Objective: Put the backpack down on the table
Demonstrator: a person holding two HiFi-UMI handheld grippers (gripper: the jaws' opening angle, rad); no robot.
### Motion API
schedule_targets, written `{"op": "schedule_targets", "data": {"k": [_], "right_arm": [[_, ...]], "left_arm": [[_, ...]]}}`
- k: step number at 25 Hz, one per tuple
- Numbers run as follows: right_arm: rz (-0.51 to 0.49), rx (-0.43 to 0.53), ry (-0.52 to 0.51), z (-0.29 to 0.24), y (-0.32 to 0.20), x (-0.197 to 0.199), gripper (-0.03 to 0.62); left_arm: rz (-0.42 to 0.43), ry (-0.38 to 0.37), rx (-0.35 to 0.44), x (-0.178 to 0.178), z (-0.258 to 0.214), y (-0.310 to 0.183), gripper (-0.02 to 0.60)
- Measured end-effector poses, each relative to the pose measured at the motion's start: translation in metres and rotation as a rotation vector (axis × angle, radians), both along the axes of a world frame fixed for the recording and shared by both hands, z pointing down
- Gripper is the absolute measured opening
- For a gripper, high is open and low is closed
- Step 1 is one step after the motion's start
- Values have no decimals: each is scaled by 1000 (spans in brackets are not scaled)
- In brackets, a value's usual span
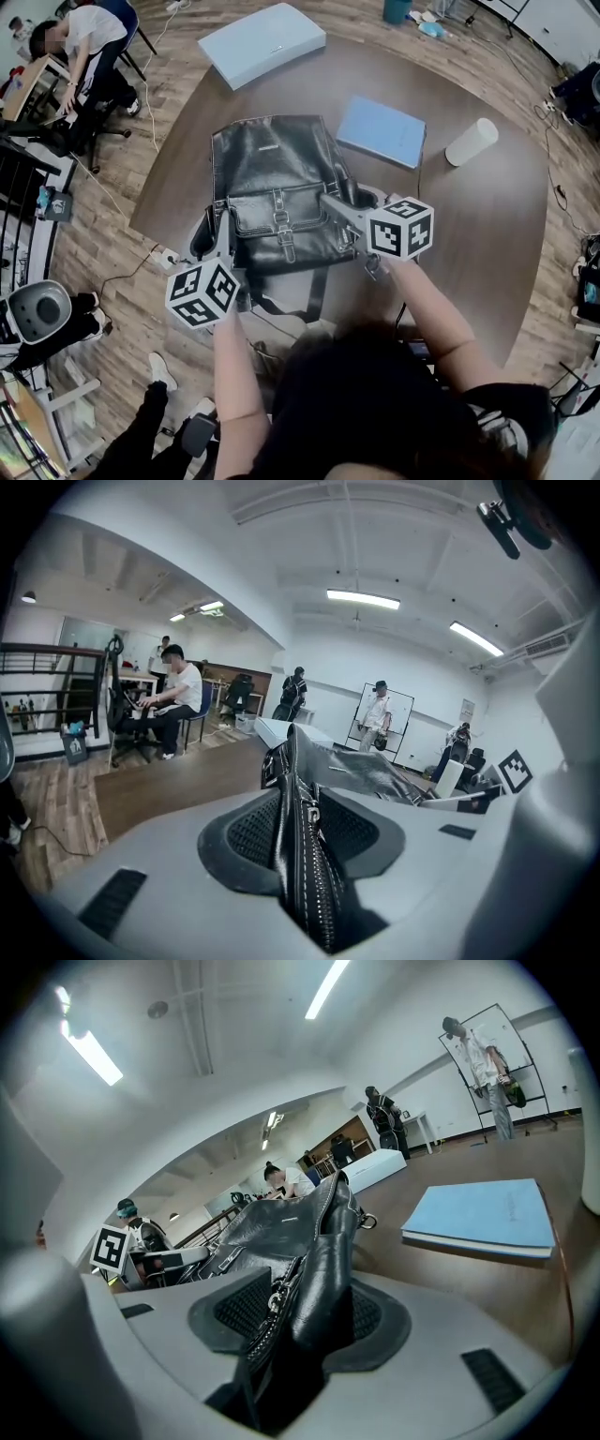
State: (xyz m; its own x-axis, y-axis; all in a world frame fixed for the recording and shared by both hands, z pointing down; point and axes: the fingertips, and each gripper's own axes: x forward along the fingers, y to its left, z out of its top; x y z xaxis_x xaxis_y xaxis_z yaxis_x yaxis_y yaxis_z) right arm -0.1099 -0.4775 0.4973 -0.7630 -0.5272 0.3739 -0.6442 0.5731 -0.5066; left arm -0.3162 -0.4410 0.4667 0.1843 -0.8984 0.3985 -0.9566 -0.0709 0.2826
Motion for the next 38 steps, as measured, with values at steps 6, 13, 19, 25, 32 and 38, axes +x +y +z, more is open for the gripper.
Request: {"op": "schedule_targets", "data": {"k": [6, 13, 19, 25, 32, 38], "right_arm": [[30, -44, -5, 7, -1, 3, 200], [54, -66, 18, 10, -1, 5, 222], [89, -65, 65, 11, -1, 9, 253], [141, 22, 181, 11, -1, 17, 382], [180, 134, 254, -8, 5, 20, 382], [198, 249, 279, -36, 20, 18, 343]], "left_arm": [[27, 64, -33, 0, 6, -5, 137], [24, 56, -63, -1, 9, -7, 141], [-14, -14, -57, -4, 5, -6, 176], [17, -214, -10, 11, 5, -2, 277], [-24, -263, 65, 9, -8, 11, 287], [30, -279, 132, 21, -35, 28, 251]]}}
